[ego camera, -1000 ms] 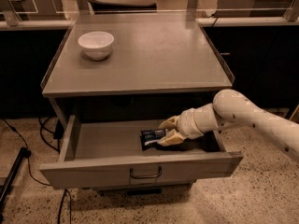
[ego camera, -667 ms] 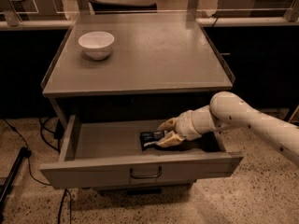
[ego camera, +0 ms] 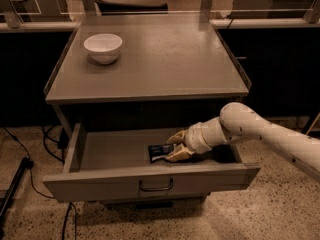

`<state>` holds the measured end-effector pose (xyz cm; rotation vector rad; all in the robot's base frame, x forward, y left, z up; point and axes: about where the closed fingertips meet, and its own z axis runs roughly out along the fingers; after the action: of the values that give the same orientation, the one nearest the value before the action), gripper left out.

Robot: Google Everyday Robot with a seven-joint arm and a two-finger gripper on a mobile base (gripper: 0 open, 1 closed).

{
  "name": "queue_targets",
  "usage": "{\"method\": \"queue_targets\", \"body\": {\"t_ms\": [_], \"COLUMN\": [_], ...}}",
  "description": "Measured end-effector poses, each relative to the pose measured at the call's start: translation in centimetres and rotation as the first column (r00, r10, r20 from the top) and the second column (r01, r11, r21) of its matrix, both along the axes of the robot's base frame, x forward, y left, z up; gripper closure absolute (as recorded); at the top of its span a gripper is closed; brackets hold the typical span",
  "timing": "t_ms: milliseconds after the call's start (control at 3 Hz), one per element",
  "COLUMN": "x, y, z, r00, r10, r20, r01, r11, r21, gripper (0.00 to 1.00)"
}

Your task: Place rxbar blueberry into top drawer

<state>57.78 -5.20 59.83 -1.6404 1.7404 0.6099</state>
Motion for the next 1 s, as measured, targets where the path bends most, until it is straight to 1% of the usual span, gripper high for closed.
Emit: {"method": "queue_targets", "body": {"t_ms": [333, 667, 1000], "x": [0.0, 0.0, 0.0], "y": [0.0, 0.01, 0.01], "z": [0.0, 0.0, 0.0], "r00": [1.0, 1.0, 1.0], "r10": [0.0, 0.0, 0.0], "r20": [0.0, 0.0, 0.0], "r01": [0.0, 0.0, 0.0], "r11": [1.0, 1.0, 1.0], "r21": [0.0, 0.0, 0.0], "gripper": [0.82, 0.57, 0.36]}}
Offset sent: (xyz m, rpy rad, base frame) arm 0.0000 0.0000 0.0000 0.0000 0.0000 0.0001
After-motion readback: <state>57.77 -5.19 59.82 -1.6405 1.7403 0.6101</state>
